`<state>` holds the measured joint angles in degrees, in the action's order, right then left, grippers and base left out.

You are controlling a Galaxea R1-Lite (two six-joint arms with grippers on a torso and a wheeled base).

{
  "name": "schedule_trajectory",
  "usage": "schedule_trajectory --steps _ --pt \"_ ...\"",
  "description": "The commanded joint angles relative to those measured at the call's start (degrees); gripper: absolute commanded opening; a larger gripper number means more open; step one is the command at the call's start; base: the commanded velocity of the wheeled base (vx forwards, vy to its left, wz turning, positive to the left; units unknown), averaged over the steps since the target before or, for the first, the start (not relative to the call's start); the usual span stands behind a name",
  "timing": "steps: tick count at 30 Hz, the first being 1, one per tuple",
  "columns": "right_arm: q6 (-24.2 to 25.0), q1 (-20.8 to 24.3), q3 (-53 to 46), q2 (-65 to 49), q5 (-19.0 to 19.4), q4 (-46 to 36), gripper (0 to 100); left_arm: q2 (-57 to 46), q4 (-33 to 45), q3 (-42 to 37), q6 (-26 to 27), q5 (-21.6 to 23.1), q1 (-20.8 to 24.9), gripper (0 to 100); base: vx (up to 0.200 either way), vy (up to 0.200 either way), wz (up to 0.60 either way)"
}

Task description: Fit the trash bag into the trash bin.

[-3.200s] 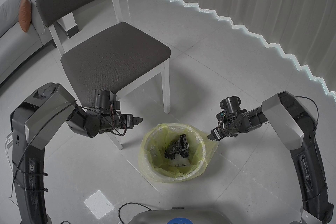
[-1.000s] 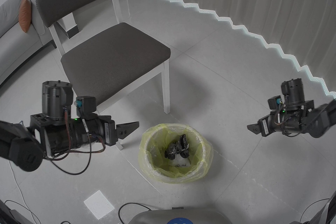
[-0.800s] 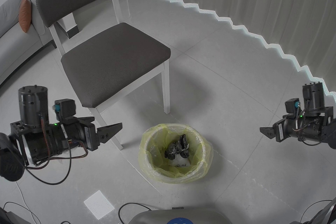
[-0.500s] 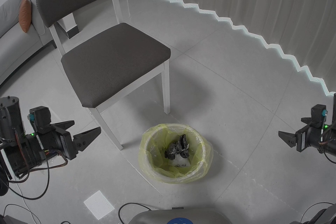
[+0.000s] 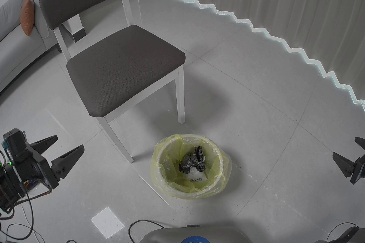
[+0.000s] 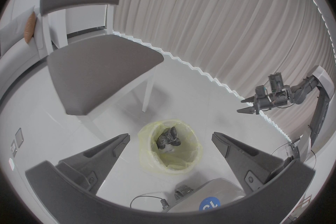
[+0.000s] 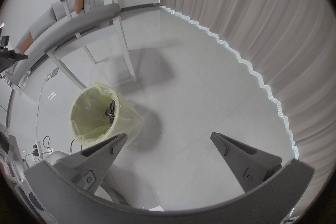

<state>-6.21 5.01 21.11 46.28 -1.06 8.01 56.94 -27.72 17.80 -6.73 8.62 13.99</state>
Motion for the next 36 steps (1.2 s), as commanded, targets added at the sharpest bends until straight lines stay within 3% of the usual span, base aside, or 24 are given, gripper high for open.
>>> schedule_trajectory --steps 1,13,22,28,32,36 --pt "0.05 -2.2 -2.83 -9.01 0.71 -0.27 100 -7.64 1.09 -2.68 0.49 -0.01 -0.28 100 0.0 0.0 0.0" --pt "0.05 -3.34 -8.37 -20.79 1.06 -0.36 100 -20.56 10.85 -3.21 0.58 -0.01 -0.2 100 0.0 0.0 0.0" --pt "1.2 -5.1 -13.47 -30.98 6.6 -0.36 100 -32.51 20.07 -4.35 0.4 0.43 -1.34 100 0.0 0.0 0.0" --pt "2.95 -5.36 -15.75 -36.61 10.99 -0.45 100 -36.9 20.07 -7.25 0.31 1.05 -2.83 100 0.0 0.0 0.0" --pt "3.39 -5.36 -16.46 -38.54 11.43 -1.15 100 -38.4 19.99 -8.04 0.23 1.58 -3.45 100 0.0 0.0 0.0" --pt "6.56 -5.19 -16.19 -44.34 13.19 -6.69 100 -43.32 20.34 -8.75 -0.21 5.36 -6.0 100 0.0 0.0 0.0"
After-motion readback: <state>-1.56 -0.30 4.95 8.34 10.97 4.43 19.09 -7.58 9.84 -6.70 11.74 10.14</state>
